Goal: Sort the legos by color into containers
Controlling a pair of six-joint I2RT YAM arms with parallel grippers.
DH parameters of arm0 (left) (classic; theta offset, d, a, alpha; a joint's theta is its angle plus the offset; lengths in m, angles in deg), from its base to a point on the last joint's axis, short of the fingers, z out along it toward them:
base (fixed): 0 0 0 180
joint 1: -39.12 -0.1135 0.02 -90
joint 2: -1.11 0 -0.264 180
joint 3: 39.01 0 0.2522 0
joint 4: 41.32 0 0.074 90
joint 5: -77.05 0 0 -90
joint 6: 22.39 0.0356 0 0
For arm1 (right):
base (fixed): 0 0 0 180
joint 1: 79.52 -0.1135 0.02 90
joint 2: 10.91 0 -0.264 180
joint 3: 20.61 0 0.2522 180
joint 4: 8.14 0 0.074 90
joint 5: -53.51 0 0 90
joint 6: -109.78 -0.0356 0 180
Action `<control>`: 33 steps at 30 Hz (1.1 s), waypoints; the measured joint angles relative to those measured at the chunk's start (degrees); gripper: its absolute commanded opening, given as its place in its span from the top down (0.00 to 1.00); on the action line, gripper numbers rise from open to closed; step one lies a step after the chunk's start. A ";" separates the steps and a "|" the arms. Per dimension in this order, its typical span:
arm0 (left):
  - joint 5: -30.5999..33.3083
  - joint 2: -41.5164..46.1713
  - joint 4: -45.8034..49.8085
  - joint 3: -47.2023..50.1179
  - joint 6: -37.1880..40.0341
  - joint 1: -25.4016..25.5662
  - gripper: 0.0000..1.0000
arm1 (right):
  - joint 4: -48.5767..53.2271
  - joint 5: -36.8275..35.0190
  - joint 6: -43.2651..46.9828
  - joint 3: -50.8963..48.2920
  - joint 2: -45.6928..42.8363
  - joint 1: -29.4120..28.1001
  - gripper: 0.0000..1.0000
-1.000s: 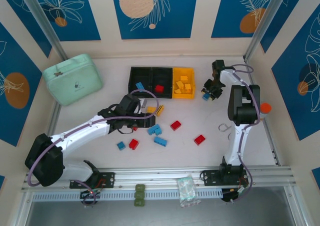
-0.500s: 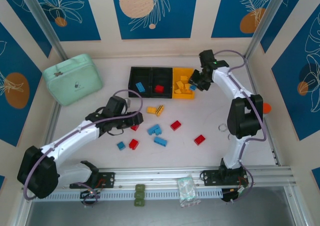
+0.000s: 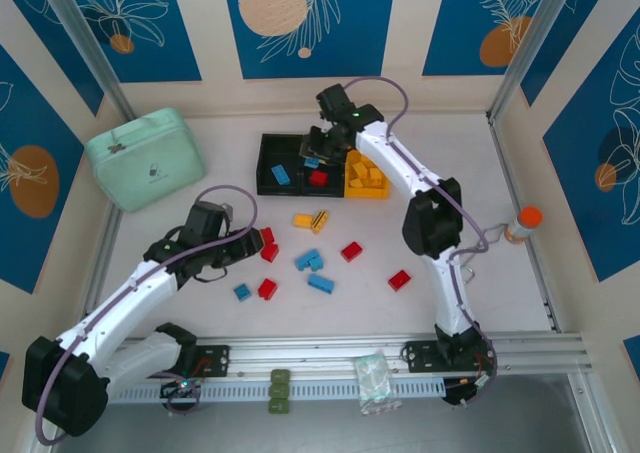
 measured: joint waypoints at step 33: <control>-0.09 2.56 0.63 3.61 -2.14 -0.22 0.34 | 2.56 3.85 -1.05 23.80 18.82 -2.60 0.47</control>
